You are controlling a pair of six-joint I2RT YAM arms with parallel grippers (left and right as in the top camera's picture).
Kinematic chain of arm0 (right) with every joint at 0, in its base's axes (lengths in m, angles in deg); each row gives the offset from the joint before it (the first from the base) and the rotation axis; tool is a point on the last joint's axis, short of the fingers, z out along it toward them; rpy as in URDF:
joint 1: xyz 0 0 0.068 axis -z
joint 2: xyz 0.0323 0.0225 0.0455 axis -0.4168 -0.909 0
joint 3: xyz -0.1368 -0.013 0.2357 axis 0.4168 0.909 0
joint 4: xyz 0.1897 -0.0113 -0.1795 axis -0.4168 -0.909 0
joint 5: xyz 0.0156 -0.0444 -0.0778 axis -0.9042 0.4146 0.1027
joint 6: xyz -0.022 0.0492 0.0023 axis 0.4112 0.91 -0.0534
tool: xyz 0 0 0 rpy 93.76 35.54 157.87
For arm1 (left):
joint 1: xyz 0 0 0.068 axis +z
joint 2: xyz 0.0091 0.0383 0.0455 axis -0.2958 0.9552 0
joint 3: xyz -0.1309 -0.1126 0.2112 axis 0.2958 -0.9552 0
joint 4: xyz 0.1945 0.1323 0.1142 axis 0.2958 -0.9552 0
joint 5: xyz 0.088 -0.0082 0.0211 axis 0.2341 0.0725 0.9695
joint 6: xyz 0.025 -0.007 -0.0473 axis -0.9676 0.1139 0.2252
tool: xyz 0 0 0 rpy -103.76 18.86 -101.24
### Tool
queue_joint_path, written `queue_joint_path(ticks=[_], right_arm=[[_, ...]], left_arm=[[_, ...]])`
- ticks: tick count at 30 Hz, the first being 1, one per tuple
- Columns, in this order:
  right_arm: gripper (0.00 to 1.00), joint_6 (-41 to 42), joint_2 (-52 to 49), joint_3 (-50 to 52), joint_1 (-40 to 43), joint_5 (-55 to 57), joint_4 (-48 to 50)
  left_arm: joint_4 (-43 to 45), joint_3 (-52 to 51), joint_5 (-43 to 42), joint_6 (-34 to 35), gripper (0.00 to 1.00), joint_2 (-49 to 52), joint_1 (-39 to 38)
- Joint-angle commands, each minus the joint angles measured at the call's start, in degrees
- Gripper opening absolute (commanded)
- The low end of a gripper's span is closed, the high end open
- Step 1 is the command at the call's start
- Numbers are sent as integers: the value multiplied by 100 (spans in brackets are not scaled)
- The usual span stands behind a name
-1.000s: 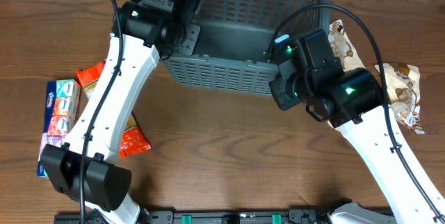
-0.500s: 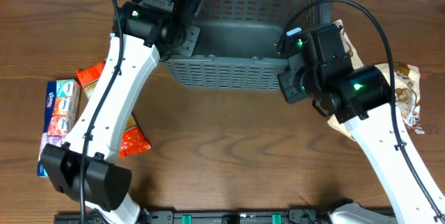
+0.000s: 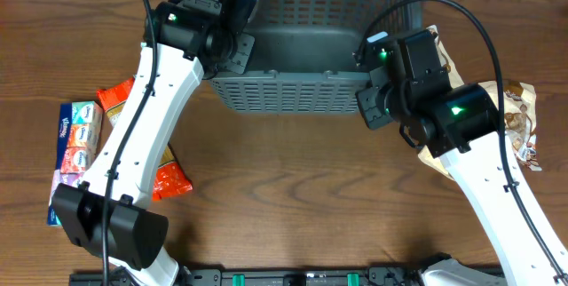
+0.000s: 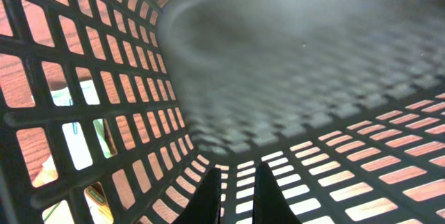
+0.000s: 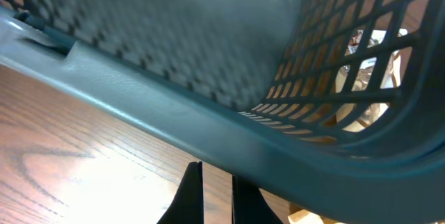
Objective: Pack container
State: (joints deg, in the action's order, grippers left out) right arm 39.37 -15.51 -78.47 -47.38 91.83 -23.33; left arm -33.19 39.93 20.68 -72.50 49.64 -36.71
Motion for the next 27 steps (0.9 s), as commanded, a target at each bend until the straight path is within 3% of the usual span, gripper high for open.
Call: queue_joint_path(ticks=[1, 9, 12, 21, 23, 25, 27], right_arm=[[1, -72, -24, -87, 160, 133, 57], [2, -72, -24, -87, 199, 131, 87], [6, -72, -24, -87, 199, 101, 90], [8, -72, -24, -87, 192, 68, 83], [8, -72, -24, -87, 192, 66, 72], [9, -72, -24, -87, 173, 63, 57], [20, -72, -22, -90, 125, 66, 48]], left_arm=[[-114, -13, 48, -72, 6, 7, 2], [-164, -13, 48, -74, 7, 7, 2], [-140, -13, 50, -79, 24, 7, 2], [-107, -13, 50, -76, 26, 7, 2], [-87, -13, 52, -79, 37, 7, 4], [0, -13, 55, -79, 41, 7, 4], [120, -13, 55, -81, 54, 7, 2]])
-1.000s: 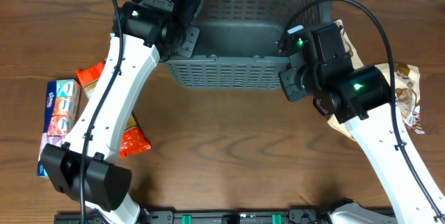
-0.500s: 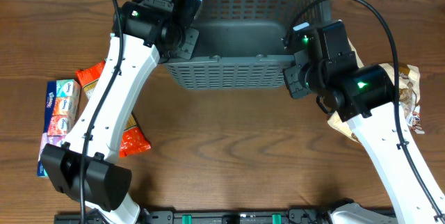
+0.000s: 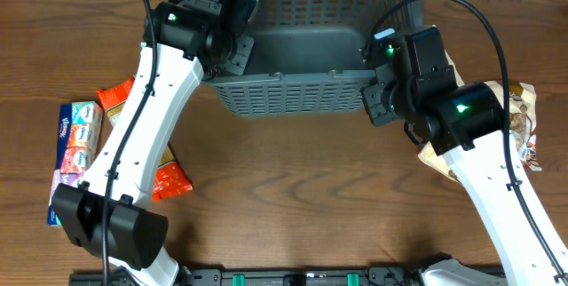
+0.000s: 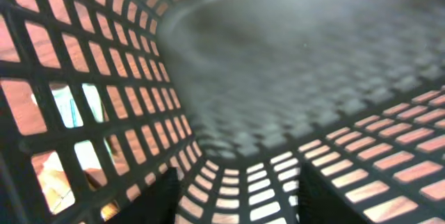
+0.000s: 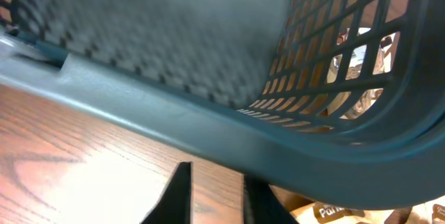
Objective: Pack container
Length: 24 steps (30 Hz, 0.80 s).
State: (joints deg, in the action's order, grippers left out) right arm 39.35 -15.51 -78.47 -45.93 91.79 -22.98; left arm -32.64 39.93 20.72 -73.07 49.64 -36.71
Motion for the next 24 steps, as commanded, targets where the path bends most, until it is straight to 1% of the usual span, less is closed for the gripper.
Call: queue_joint_path(ticks=[1, 3, 4, 5, 6, 13, 14, 16, 18, 22, 24], right_arm=[[25, -70, -22, -90, -55, 70, 11], [28, -68, 4, -90, -142, 66, 11], [32, -68, 26, -90, -184, 48, 13], [36, -70, 50, -90, -212, 17, 13], [37, -70, 79, -90, -243, -28, 15], [39, -66, 275, -90, -280, -428, 11], [41, -61, 315, -90, -280, -450, 13], [47, -50, 387, -90, -280, -448, 26], [54, -52, 518, -92, -278, -424, 83], [66, -52, 846, -103, -269, -52, 378], [76, -52, 1067, -103, -264, 227, 612]], left_arm=[[125, -13, 50, -24, 58, 7, 2], [251, -13, 50, -24, 59, 7, 2], [310, -13, 50, -22, 59, 7, 4], [363, -13, 50, -22, 62, 7, 4], [422, -13, 50, -22, 63, 7, 2], [863, -13, 50, -22, 64, 4, 2], [922, -13, 50, -22, 64, -4, 2], [1027, -13, 50, -22, 64, -39, 2], [1174, -13, 50, -22, 70, -122, 2], [1388, -13, 107, -20, 75, -400, 2], [1447, -13, 365, -20, 77, -605, 2]])
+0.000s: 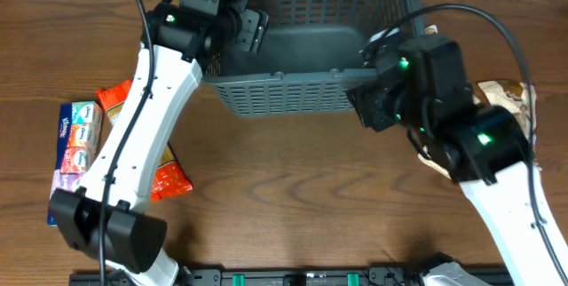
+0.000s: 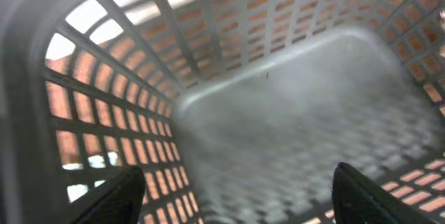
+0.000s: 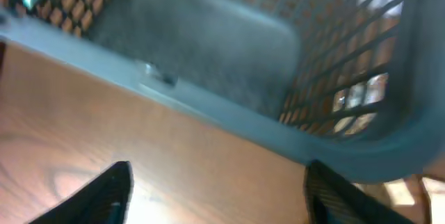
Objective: Pack container
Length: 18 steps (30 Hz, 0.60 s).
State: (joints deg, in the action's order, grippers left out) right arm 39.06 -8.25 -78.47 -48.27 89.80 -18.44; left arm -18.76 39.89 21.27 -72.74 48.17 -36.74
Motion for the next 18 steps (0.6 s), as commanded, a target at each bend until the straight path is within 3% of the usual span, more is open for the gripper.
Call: queue_joint_path(ticks=[1, 8, 12, 18], right_arm=[[80, -26, 450, -103, -28, 573, 282], [89, -39, 1008, -234, 380, 1720, 734], [90, 22, 933, -691, 1226, 1788, 170], [96, 179, 520, -1412, 2881, 1344, -1058]], left_arm=[[68, -9, 466, -52, 80, -577, 4], [-612, -9, 1344, 98, 88, -1530, 155], [-1550, -9, 1902, 844, 91, -2076, 713], [-2710, -9, 1921, 1749, 98, -2505, 2041]])
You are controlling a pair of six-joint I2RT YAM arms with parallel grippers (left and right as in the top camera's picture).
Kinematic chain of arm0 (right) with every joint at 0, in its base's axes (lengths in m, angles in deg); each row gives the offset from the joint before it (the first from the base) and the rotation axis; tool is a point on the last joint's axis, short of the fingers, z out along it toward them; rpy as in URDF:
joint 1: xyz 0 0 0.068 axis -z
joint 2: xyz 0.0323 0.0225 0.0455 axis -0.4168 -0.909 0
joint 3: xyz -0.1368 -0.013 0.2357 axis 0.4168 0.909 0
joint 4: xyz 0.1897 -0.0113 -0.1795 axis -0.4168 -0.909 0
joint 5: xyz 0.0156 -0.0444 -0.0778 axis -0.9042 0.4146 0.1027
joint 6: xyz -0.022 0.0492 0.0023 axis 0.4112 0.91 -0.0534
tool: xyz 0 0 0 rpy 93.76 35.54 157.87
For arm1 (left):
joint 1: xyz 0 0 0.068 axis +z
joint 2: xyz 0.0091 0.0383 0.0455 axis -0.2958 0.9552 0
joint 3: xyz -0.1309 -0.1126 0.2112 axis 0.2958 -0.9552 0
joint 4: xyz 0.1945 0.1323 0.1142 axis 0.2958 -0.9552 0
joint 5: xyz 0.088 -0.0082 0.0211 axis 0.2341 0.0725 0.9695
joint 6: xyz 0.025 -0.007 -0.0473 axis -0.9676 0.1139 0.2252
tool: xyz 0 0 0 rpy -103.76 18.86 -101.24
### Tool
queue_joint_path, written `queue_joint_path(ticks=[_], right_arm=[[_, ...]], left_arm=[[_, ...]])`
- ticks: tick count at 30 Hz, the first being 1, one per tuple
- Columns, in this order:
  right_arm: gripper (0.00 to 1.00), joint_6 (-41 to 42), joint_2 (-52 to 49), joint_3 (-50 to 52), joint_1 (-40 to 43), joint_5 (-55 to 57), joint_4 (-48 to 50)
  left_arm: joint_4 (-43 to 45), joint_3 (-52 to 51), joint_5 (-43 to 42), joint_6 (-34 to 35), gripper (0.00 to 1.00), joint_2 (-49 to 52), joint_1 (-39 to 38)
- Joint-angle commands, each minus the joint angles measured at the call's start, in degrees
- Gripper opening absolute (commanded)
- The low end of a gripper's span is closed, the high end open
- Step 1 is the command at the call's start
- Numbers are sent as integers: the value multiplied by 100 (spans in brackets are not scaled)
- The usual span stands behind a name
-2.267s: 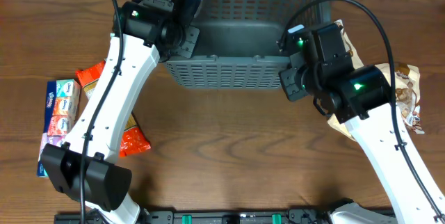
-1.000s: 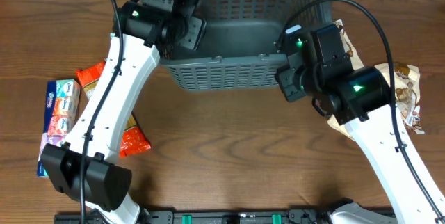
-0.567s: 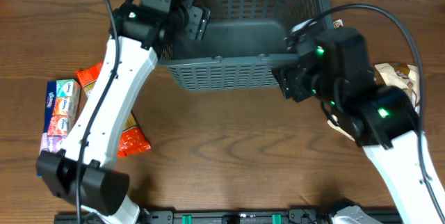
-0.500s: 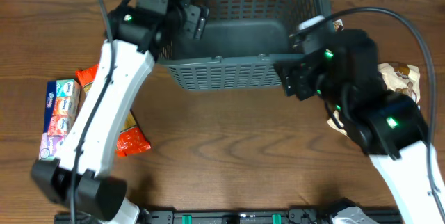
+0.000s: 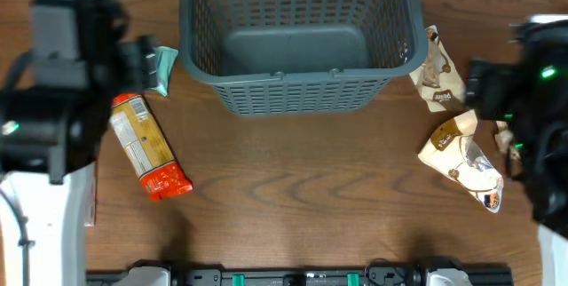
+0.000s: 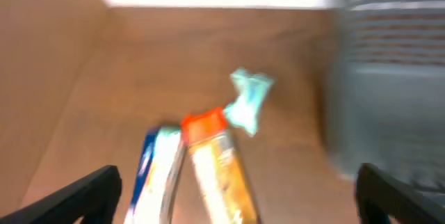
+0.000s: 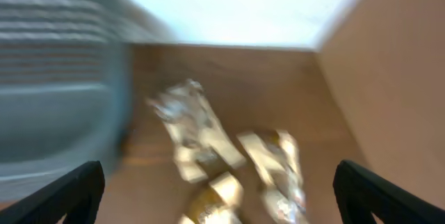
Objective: Pack container
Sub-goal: 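Release the basket and retract both grippers outward, then move the right gripper down over the white-and-brown Pantree pouches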
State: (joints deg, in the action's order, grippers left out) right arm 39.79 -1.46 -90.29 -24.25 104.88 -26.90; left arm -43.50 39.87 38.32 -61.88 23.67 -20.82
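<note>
The grey mesh basket (image 5: 293, 46) stands empty at the back middle of the table. On its left lie a teal packet (image 5: 165, 67) and an orange-yellow packet (image 5: 149, 148). My left gripper (image 6: 236, 186) hangs wide open above these; its view also shows a blue-white pack (image 6: 158, 175). Tan snack bags (image 5: 437, 71) (image 5: 463, 157) lie right of the basket. My right gripper (image 7: 215, 186) is wide open above the bags (image 7: 191, 130). Both wrist views are blurred.
The left arm (image 5: 62, 82) covers the table's left edge and the right arm (image 5: 532, 117) covers the right edge. Bare wood (image 5: 293, 197) stretches in front of the basket. A black rail (image 5: 284, 277) runs along the near edge.
Both arms have left the basket. The left gripper is now out over the packets on the left, and the right gripper is out over the bags on the right. Both stay open.
At first both grippers had their jaws close together at the basket, the left at its left wall and the right at its front right rim. Then the jaws stood wider, then wide open beside the basket. Now both arms are out at the sides and the basket stands alone.
</note>
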Motion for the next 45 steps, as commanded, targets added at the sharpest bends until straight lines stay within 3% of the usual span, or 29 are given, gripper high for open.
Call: queue_joint_path(ticks=[1, 4, 8, 13, 19, 27, 31, 38, 41, 45], right_arm=[[99, 120, -225, -240, 723, -321, -319], [99, 22, -428, -238, 1272, -590, -621], [99, -931, -822, -236, 1759, -835, -935], [99, -1639, -988, -238, 1773, -837, -890], [99, -1460, -831, -262, 1716, -1655, -1130], [99, -1062, -894, 190, 1718, -1735, -2111], [99, -1012, -894, 155, 1733, -1733, -2035], [99, -1104, -1840, -1353, 2437, -2243, -1840], [99, -1342, -2817, -2476, 2758, -2739, -2275], [99, -1895, -3661, -3071, 2699, -3407, -3067]], left_arm=[[-407, -9, 216, 756, 98, -50, 647], [-638, -111, 52, 870, 100, 4, 957], [-669, -402, -479, 929, 100, 68, 1062], [-662, -529, -472, 1346, 100, 66, 1062], [-492, -535, -365, 1508, 100, 66, 1062], [-247, -535, -363, 1508, 100, 66, 1062], [-236, -535, -363, 1508, 100, 66, 1062], [-223, -535, -363, 1508, 100, 66, 1062], [-177, -535, -363, 1506, 100, 66, 1062], [-107, -535, -363, 1506, 100, 66, 1062]])
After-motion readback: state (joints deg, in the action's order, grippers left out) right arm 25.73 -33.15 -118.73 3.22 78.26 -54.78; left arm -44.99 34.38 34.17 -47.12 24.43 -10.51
